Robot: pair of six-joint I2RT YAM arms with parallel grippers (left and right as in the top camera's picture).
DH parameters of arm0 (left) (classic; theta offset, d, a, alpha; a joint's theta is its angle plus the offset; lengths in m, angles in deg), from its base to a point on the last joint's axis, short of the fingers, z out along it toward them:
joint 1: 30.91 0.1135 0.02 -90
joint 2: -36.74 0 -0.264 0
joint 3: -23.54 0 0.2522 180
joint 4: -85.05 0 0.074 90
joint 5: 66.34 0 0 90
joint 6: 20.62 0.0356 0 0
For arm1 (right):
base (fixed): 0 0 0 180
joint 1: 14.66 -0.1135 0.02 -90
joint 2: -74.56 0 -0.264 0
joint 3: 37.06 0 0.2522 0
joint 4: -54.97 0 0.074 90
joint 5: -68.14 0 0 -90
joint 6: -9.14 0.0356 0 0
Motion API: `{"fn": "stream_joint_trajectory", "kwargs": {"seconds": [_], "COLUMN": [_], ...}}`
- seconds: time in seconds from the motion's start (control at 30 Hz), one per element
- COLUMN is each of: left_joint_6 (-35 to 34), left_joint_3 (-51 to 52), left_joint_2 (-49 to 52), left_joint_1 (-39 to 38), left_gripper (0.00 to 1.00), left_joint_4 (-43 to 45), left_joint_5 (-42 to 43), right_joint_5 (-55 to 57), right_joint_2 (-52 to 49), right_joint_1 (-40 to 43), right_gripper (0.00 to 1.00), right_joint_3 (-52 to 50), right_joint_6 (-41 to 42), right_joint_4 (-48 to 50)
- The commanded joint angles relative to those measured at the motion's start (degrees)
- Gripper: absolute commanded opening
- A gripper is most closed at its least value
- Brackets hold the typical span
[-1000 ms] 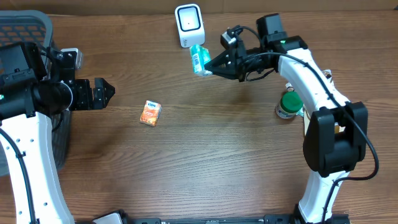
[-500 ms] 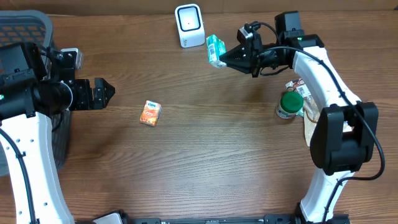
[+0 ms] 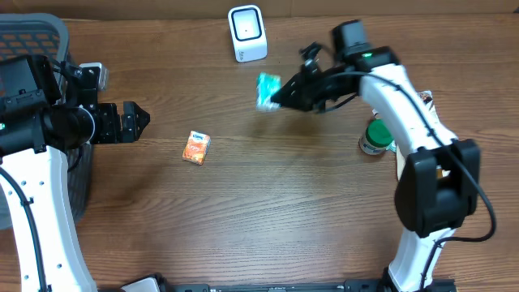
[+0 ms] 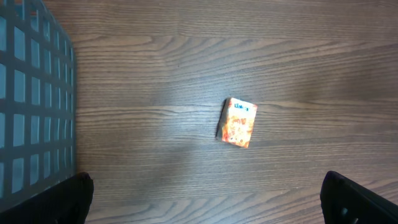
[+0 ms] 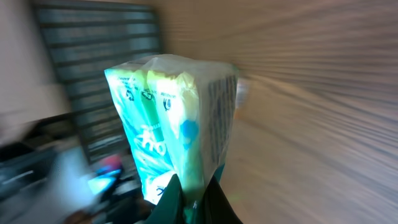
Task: Scan the item barcode
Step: 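Lift the wipes pack up toward the scanner, then hold the wipes pack in front of the scanner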
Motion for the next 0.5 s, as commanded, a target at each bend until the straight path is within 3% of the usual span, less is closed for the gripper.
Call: {"fn": "stream_joint_trajectory", "kwargs": {"seconds": [0.0, 0.13, 0.23, 0.37, 0.47], "left_joint_6": [0.87, 0.85, 0.87, 0.85, 0.85], "left_joint_3": [0.15, 0.15, 0.15, 0.15, 0.15], "left_joint_2": [0.35, 0.35, 0.35, 0.35, 0.35], "left_joint_1": [0.31, 0.31, 0.31, 0.31, 0.31], "left_gripper": [0.99, 1.0, 1.0, 1.0, 1.0], "left_joint_4": [0.02, 0.02, 0.02, 0.02, 0.04], "left_joint_5": [0.0, 0.0, 0.0, 0.0, 0.0], "right_joint_5": [23.28, 46.93, 64.02, 83.01, 90.53], "right_joint_2": [2.1, 2.03, 1.99, 1.55, -0.66], "right_joint_1": [-4.66, -10.08, -13.88, -18.45, -20.11], "right_gripper": [0.04, 0.04, 0.04, 0.04, 0.04], "right_joint_3": [5.9, 18.53, 26.18, 27.63, 26.58], "right_joint_6": [-0.63, -0.35, -0.42, -8.24, -17.49], "right_joint_4": [-2.86, -10.08, -9.84, 1.99, 13.46]}}
